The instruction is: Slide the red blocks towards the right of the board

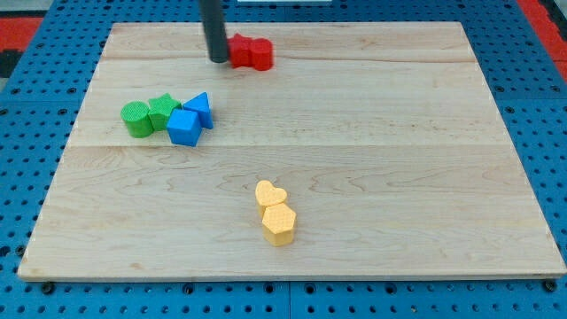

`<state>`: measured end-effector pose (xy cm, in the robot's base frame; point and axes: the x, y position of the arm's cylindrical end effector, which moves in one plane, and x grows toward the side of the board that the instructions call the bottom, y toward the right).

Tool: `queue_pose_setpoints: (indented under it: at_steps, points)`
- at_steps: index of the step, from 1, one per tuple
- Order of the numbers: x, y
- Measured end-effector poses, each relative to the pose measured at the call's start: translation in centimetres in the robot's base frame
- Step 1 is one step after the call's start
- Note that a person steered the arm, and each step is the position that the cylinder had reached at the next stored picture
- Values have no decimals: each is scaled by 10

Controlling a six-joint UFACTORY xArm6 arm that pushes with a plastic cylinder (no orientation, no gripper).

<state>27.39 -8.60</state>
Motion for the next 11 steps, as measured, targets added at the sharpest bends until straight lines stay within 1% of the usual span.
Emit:
queue_pose_setpoints:
  at_steps: [1,2,3,4,5,7,9,10,11]
  points:
    - [0,-80]
    - [-25,-78]
    - [-21,-4]
    - [12,59]
    - [38,89]
    - [43,91]
    - [-15,58]
    - [-42,82]
    - [-59,133]
